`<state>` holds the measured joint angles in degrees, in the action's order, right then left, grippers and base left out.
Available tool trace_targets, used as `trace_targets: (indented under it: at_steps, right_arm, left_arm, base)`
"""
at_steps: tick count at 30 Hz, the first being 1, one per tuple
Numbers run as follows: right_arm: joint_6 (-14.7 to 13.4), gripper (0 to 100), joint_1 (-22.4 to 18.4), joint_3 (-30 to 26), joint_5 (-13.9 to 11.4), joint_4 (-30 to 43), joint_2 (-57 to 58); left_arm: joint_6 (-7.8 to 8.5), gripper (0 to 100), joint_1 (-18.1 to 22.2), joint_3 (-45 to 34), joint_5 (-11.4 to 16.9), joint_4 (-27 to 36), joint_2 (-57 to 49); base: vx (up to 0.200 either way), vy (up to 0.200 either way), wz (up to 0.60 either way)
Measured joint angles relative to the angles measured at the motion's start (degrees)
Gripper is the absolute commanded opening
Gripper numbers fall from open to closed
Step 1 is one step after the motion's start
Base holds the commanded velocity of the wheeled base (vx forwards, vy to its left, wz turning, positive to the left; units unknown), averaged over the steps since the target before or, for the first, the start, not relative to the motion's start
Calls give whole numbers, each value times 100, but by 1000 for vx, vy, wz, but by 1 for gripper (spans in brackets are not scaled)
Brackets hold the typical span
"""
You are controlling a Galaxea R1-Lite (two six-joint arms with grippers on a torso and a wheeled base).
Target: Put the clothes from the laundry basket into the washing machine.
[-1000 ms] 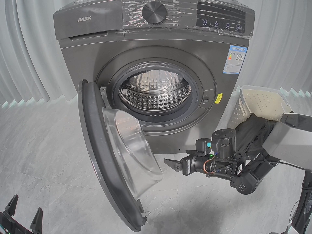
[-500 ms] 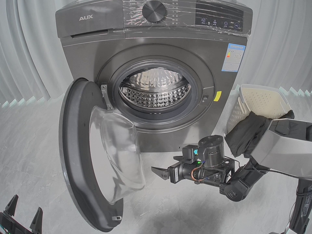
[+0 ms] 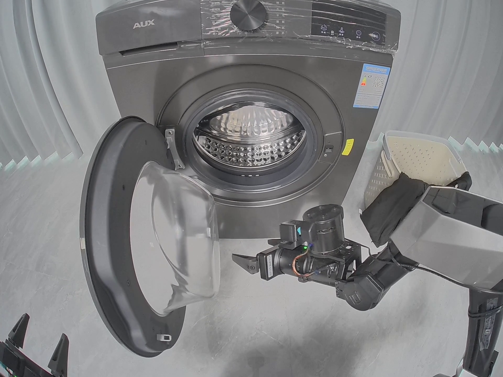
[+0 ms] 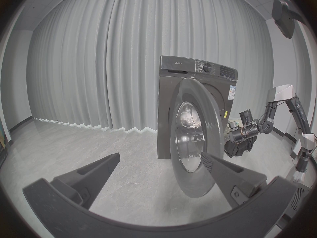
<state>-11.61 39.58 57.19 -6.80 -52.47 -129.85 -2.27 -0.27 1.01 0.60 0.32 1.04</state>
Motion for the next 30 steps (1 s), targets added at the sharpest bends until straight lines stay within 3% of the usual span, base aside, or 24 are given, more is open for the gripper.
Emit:
trace_targets:
  at_steps: [8, 17, 30]
  right_arm:
    - [-10, 100, 165, 898, 34, 496, -319]
    - [-133, 100, 549, 1693, 112, 580, -702]
    - [-211, 100, 407, 2767, 213, 1391, -964]
  left_arm:
    - [0, 100, 0, 0, 2, 0, -2]
    - [2, 100, 0, 0, 2, 0, 0]
    - [0, 100, 0, 0, 2, 0, 0]
  base:
    - [0, 0, 0]
    - [0, 0, 0]
    - [0, 0, 0]
